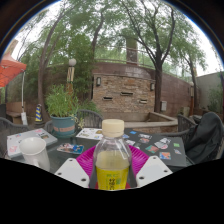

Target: Pour water

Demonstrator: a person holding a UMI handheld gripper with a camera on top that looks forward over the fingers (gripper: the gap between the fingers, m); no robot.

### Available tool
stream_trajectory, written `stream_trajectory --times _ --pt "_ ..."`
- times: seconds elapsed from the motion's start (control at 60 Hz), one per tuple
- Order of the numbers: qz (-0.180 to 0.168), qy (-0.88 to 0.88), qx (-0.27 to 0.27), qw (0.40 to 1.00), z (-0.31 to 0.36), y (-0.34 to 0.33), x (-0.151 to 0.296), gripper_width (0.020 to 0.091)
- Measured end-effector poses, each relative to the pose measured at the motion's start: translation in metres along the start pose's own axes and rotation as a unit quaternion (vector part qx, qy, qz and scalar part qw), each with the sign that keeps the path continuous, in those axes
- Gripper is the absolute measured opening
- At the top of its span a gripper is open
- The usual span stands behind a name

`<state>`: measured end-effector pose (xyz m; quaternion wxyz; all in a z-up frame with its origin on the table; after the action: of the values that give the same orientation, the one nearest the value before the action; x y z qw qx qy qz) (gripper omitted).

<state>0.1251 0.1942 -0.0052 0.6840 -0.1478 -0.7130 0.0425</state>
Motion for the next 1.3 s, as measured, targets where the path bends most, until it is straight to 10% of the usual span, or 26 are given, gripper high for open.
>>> stream_trajectory --times 0.2,0.317,0.917,1.3 --pt "0.01 0.01 -0.005 1.0 -0.002 -0.009 -0.001 0.0567" --pt "0.025 -0.007 -0.016 1.0 -0.004 -0.035 -0.003 0.0865" --pt "0.053 0.039 0.005 0.998 0.072 -0.382 -0.041 0.0833" --pt "0.054 0.031 -0.003 0.998 0.081 -0.462 -0.066 0.083"
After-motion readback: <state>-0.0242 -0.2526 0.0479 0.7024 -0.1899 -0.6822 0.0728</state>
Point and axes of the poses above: the point between the fingertips, and its own axes, seen from behind it with the camera up: z to the left, x up, y forward, the way the camera looks, the point moved 5 cm from there along -y, backward, against the way the camera looks, and after that the axes turned 9 degrees about z, right-handed, at the moved point
